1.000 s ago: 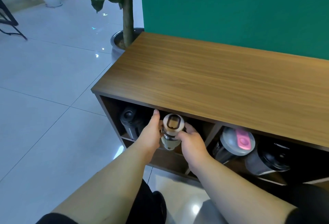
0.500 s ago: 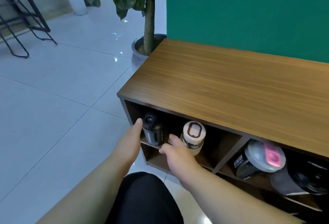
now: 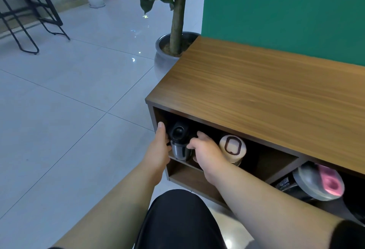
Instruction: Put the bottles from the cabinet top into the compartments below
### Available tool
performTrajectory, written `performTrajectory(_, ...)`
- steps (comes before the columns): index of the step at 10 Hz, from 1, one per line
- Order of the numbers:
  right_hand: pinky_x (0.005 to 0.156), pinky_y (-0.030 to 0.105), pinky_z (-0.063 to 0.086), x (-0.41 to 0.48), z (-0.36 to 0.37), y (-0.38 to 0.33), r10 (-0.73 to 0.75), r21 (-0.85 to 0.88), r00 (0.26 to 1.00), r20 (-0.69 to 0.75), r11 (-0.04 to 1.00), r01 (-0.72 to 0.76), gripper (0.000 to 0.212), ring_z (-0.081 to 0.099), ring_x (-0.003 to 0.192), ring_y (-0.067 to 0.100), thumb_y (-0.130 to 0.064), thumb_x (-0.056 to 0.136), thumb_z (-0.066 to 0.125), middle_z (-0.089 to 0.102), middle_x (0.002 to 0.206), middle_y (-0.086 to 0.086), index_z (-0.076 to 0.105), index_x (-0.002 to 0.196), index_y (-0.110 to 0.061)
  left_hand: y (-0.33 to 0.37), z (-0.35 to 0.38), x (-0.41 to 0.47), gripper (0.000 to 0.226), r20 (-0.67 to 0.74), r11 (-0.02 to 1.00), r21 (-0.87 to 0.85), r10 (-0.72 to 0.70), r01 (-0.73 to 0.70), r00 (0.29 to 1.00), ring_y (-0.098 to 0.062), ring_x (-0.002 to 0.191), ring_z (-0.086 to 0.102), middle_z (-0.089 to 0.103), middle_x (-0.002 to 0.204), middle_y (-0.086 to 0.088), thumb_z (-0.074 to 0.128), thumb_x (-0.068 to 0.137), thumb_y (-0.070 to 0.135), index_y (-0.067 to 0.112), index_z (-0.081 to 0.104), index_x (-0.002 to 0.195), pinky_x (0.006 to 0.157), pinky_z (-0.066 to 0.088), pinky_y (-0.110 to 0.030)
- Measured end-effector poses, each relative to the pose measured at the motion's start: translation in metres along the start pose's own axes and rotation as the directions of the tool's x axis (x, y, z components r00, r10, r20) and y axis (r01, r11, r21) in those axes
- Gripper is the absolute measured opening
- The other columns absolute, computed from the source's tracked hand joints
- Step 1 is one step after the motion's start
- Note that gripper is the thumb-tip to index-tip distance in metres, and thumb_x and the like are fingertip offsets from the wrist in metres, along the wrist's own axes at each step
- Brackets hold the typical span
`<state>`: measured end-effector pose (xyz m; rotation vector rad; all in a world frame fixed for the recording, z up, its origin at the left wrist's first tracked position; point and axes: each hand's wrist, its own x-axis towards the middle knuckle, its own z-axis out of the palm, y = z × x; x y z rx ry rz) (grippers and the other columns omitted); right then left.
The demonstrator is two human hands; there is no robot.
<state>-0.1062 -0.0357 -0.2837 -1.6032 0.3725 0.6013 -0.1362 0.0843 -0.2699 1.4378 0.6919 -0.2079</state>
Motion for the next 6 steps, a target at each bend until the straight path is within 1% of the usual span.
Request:
performTrajectory(2,0.106,0.045,0.037,0.001,0.000,0.005,-0.008,-0.019,1.000,0.010,1.000,0.008,0.073,0.042,0.135,0.035,-0.012,0.089,0.053,0.037,0.154,0.009,0.026,0.154,-0.030,-0.003,-0.002,0.004,0.078,-0.008,1.000,-0.014,-0.008,0.008,1.000,-0.025,0.145,0.044,0.041,0.163,-0.006,0.018,0.101,0.066,0.017,0.030,0.160,0.121,0.031,-0.050)
performTrajectory(3,0.103,0.041,0.036,-0.001,0.001,0.006,-0.023,-0.038,1.000,0.004,0.999,0.023,0.076,0.039,0.137,0.033,-0.013,0.087,0.053,0.035,0.156,0.009,0.023,0.155,-0.029,-0.004,-0.001,0.000,0.078,-0.017,1.000,-0.011,-0.012,0.012,1.000,-0.025,0.148,0.041,0.038,0.165,-0.006,0.020,0.101,0.065,0.016,0.027,0.161,0.123,0.029,-0.050)
performTrajectory(4,0.094,0.037,0.033,-0.007,-0.002,0.009,-0.047,-0.075,0.999,0.006,0.996,0.047,0.075,0.041,0.133,0.030,-0.013,0.086,0.054,0.040,0.151,0.008,0.026,0.155,-0.024,-0.007,-0.003,-0.007,0.078,-0.017,1.000,-0.012,-0.012,0.012,1.000,-0.025,0.147,0.042,0.039,0.164,-0.008,0.021,0.102,0.065,0.014,0.029,0.160,0.123,0.029,-0.050)
performTrajectory(5,0.099,0.037,0.035,-0.019,-0.009,0.015,-0.075,-0.127,0.997,0.001,0.989,0.075,0.069,0.043,0.126,0.027,-0.014,0.086,0.055,0.045,0.142,0.005,0.034,0.151,-0.020,-0.013,-0.007,-0.019,0.076,-0.003,0.999,0.013,-0.034,0.034,0.999,-0.027,0.145,0.044,0.044,0.161,-0.009,0.025,0.102,0.063,0.014,0.035,0.158,0.123,0.031,-0.051)
performTrajectory(6,0.109,0.047,0.039,-0.043,-0.022,0.013,-0.085,-0.117,0.996,-0.009,0.990,0.083,0.062,0.046,0.128,0.025,-0.017,0.086,0.056,0.048,0.143,0.006,0.042,0.147,-0.021,-0.012,-0.015,-0.037,0.067,0.050,0.998,0.054,-0.014,0.011,0.999,-0.028,0.135,0.053,0.057,0.146,-0.009,0.025,0.102,0.062,0.018,0.052,0.144,0.119,0.036,-0.051)
